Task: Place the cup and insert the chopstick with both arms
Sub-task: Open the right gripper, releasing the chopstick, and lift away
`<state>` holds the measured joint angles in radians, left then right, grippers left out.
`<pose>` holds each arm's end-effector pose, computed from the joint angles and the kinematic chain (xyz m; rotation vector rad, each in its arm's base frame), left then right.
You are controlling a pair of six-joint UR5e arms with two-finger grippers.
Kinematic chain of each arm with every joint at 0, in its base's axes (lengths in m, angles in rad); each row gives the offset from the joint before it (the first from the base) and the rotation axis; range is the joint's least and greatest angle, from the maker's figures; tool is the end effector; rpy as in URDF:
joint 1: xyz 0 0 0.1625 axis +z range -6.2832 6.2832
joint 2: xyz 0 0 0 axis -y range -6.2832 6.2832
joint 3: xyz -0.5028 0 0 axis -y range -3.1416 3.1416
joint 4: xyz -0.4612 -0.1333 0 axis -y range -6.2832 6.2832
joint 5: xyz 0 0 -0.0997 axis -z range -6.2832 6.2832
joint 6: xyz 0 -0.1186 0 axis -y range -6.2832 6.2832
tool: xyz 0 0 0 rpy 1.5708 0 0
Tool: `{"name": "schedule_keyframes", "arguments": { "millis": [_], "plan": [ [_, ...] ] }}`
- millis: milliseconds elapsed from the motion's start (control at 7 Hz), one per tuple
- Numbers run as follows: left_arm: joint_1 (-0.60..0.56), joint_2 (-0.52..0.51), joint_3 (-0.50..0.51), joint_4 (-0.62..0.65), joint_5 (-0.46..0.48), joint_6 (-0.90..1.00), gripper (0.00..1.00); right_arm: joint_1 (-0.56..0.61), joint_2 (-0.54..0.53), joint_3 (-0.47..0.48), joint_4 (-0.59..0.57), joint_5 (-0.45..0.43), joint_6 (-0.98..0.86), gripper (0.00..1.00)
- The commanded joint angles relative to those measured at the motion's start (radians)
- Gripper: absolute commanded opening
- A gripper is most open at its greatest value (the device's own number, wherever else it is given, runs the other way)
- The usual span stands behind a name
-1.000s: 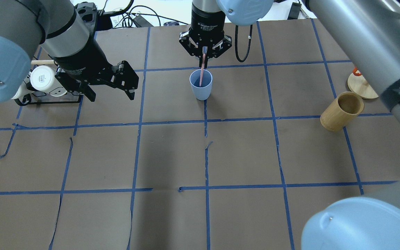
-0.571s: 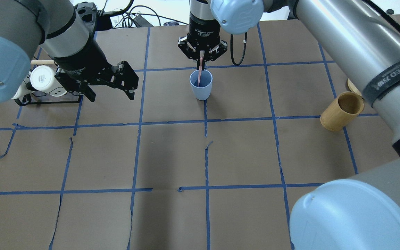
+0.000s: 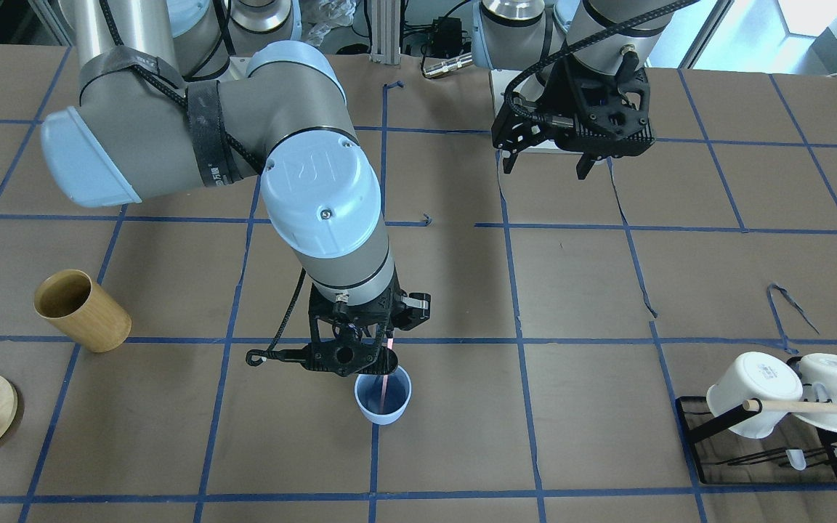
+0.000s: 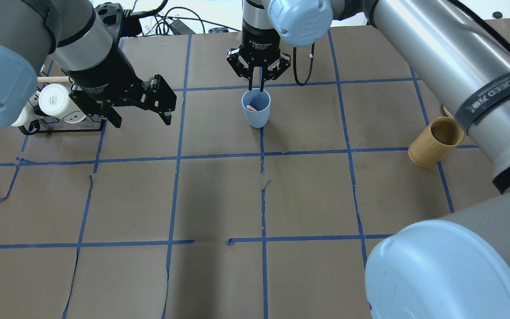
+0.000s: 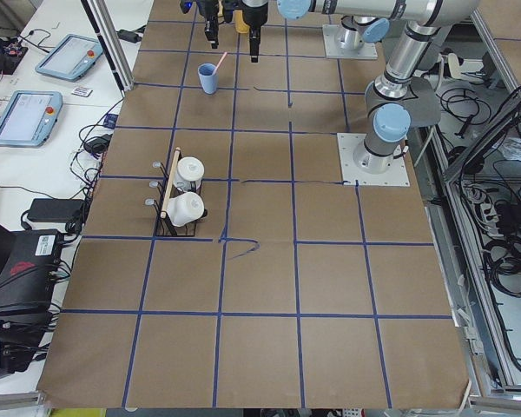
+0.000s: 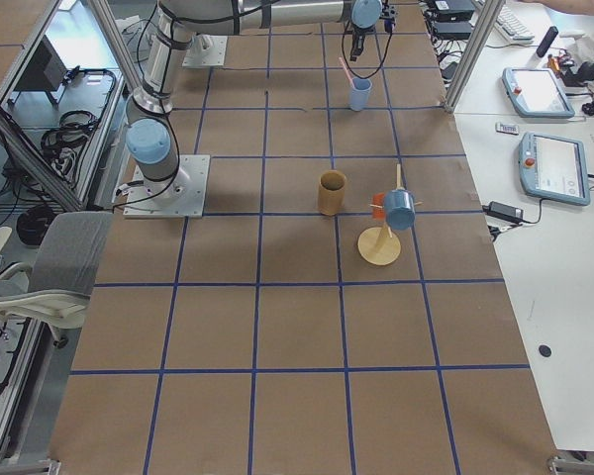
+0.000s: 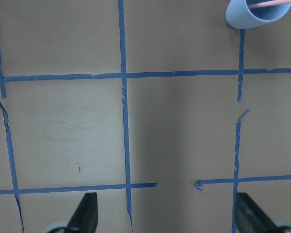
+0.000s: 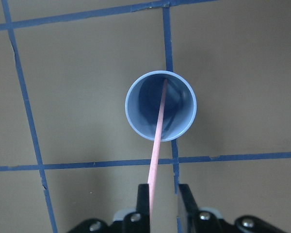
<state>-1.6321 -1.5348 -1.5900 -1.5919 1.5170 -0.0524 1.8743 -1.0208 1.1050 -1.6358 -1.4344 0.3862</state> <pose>-0.1726 -0.5327 0.5539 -0.0136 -3.0881 -0.0114 0.3876 -0.7377 0.4330 0.1267 3.0155 0.0970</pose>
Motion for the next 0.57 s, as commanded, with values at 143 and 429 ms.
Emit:
{"name": "schedule_keyframes", "arguments": {
  "millis": [143,429],
  "plan": [
    [0.002,-0.007,0.018,0.001,-0.001,-0.003,1.0,-0.122,-0.1,0.01,0.017,-0.05,-0.284,0.6],
    [0.002,-0.007,0.016,0.001,-0.005,-0.003,1.0,-0.283,-0.306,0.224,0.028,-0.119,-0.533,0.86]
  ]
}}
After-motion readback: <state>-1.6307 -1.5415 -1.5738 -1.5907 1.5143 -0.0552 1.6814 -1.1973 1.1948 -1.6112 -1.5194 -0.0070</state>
